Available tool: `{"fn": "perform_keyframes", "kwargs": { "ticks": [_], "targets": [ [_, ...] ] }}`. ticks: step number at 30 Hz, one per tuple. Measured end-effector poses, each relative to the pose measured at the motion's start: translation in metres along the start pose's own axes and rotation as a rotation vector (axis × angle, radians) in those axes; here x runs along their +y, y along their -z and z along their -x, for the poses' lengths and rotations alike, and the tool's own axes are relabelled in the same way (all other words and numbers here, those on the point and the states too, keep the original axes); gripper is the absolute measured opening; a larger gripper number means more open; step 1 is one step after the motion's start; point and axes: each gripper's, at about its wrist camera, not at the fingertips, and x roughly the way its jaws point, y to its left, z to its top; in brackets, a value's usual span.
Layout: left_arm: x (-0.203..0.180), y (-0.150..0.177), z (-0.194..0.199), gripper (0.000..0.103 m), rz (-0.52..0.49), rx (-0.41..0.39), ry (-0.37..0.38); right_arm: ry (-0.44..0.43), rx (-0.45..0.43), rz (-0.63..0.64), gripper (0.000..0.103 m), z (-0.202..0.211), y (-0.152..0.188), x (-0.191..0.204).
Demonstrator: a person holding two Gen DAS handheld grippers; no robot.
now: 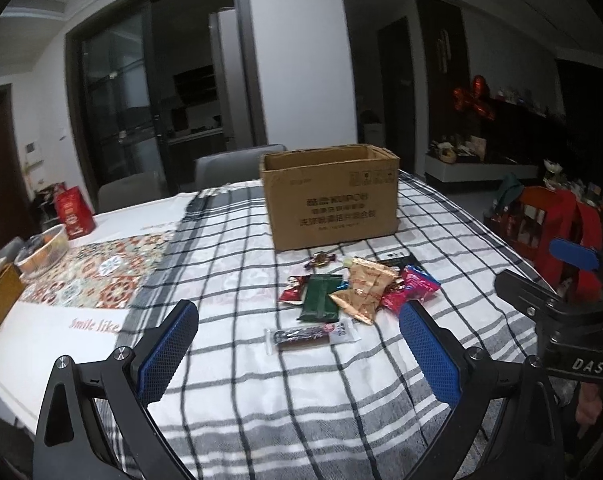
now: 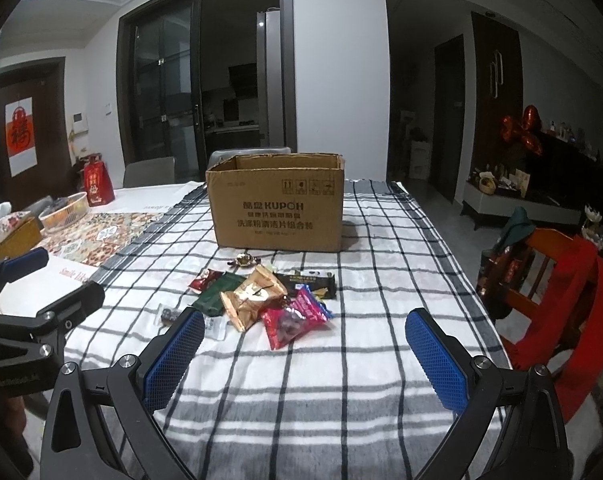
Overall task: Organize snacks
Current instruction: 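Grasp the gold biscuit pack with the left tool while the right grasps the pink snack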
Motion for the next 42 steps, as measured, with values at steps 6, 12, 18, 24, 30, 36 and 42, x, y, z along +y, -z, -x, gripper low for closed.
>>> {"fn": "perform_keyframes", "kwargs": {
  "ticks": [6,12,18,24,30,36,42],
  "targets": [
    [-0.007,-0.008,-0.027,0.095,-0.087,0.012,0.055,-0.043,0.021,0.004,0.098,-0.024,-0.003,-0.001],
    [-0.021,-0.015,-0.065,0.087,-0.171,0.053,0.106,-0.091,0.085,-0.041,0.092,-0.061,-0.006,-0.012],
    [-0.026,-0.017,-0.11,0.076,-0.19,0.128,0.177,-0.143,0.188,-0.126,0.083,-0.108,0.0,-0.029],
    [-0.033,-0.011,-0.15,0.066,-0.198,0.209,0.248,-0.192,0.271,-0.156,0.075,-0.146,0.01,-0.033],
    [-0.039,-0.008,-0.174,0.06,-0.207,0.245,0.311,-0.233,0.309,-0.162,0.07,-0.168,0.016,-0.038],
    [-0.043,-0.008,-0.192,0.055,-0.205,0.284,0.364,-0.282,0.351,-0.191,0.063,-0.185,0.02,-0.044],
    [-0.044,-0.003,-0.208,0.05,-0.165,0.328,0.387,-0.313,0.362,-0.199,0.061,-0.19,0.023,-0.044]
  ]
}}
